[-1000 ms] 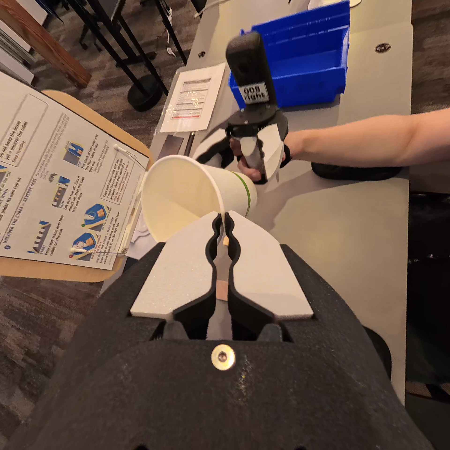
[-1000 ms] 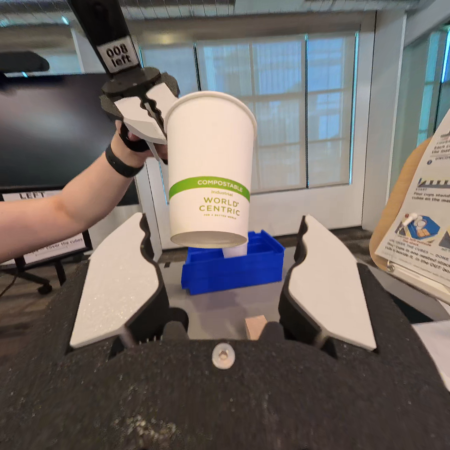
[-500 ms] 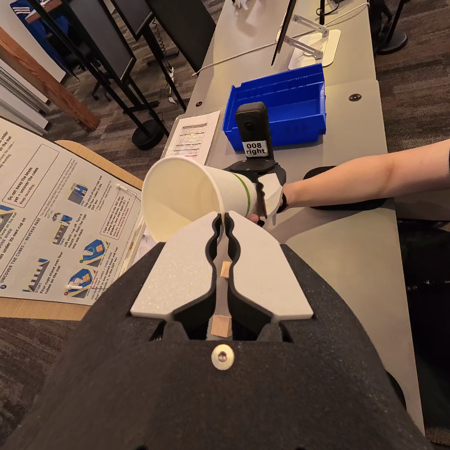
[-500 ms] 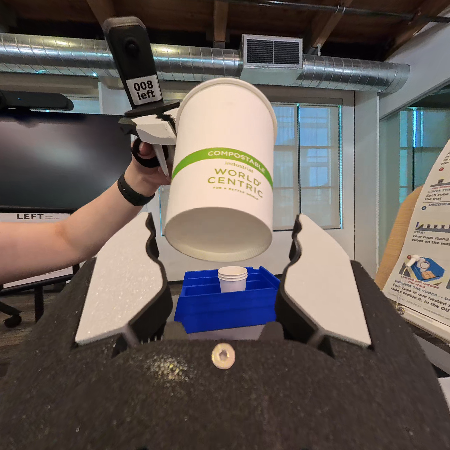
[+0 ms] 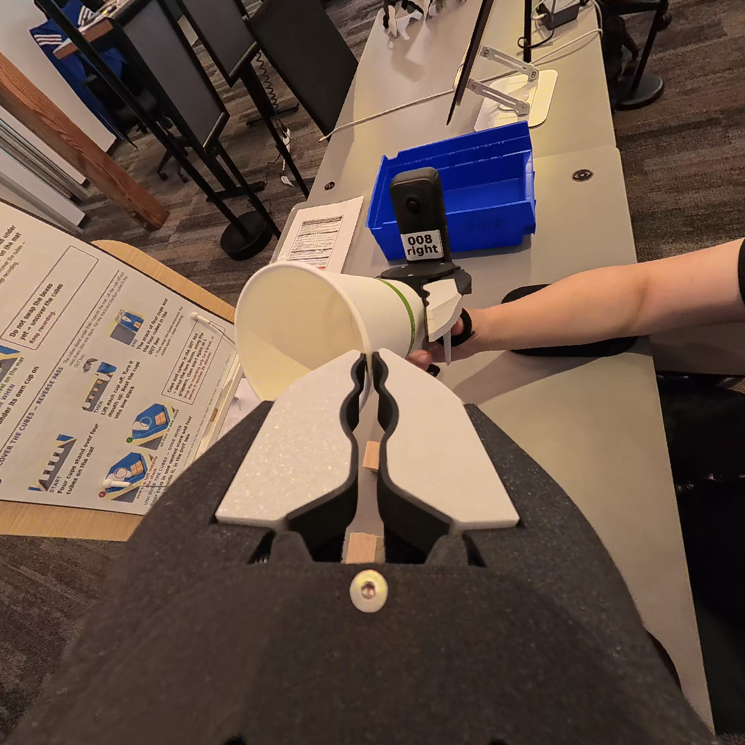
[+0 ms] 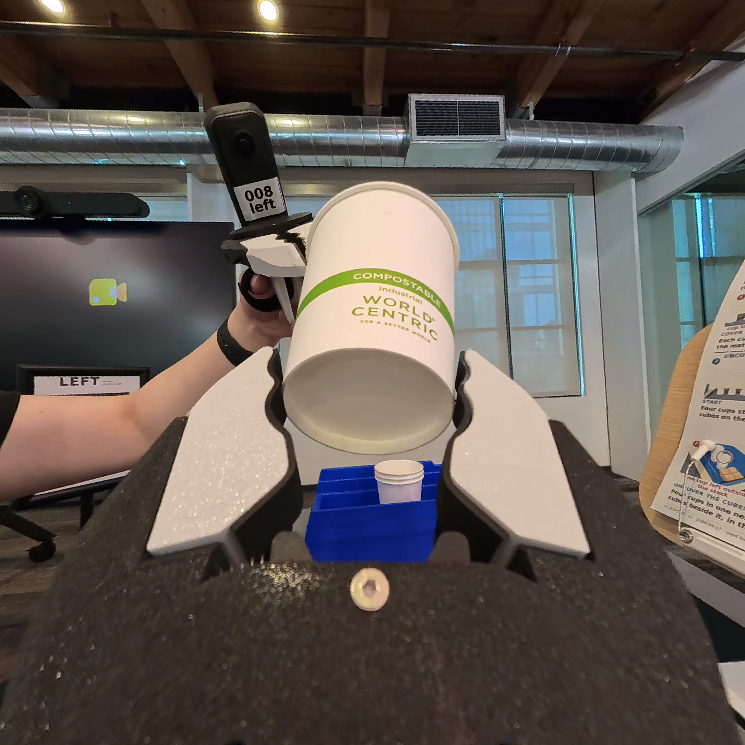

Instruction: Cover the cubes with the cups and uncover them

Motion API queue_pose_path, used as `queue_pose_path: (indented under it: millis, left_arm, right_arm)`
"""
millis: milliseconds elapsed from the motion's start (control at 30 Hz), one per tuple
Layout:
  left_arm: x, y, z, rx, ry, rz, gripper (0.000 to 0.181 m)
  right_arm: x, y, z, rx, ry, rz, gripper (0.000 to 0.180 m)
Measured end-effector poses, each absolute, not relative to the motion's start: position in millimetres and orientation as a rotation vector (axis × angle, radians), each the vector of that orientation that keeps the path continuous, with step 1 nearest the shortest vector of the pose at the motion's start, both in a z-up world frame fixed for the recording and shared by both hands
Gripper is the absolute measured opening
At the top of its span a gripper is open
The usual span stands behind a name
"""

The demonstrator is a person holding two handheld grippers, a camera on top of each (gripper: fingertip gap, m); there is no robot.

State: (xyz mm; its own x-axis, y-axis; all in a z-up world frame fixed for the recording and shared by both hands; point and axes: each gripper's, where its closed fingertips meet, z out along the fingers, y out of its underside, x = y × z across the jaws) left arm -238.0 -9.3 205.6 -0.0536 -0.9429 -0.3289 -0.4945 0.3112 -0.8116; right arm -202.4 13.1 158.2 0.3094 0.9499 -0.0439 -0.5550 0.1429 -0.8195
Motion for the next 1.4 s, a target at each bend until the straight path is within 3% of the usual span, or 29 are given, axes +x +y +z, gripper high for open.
queue_pose_path:
  millis: [800,1033,1233,1400]
  left_arm:
    - [-237.7,-13.7,203.1,-1.279,1.670,-0.553,0.003]
    - [-238.7,-16.6,219.7,-1.277,1.602,-0.593,0.013]
    - [-268.8,-13.8,236.8,-1.291,1.439,-0.526,0.010]
    - [-314.8,-14.7,216.5,-1.317,1.232,-0.442,0.008]
  right_arm:
    - [-193.7,17.9,157.6,-0.876,-0.541,1.184,0.076]
    - [-191.6,20.4,156.8,-0.884,-0.524,1.234,0.076]
    - [-185.8,24.9,157.5,-0.917,-0.509,1.281,0.075]
    - [-156.6,20.8,178.0,-1.045,-0.530,1.205,0.076]
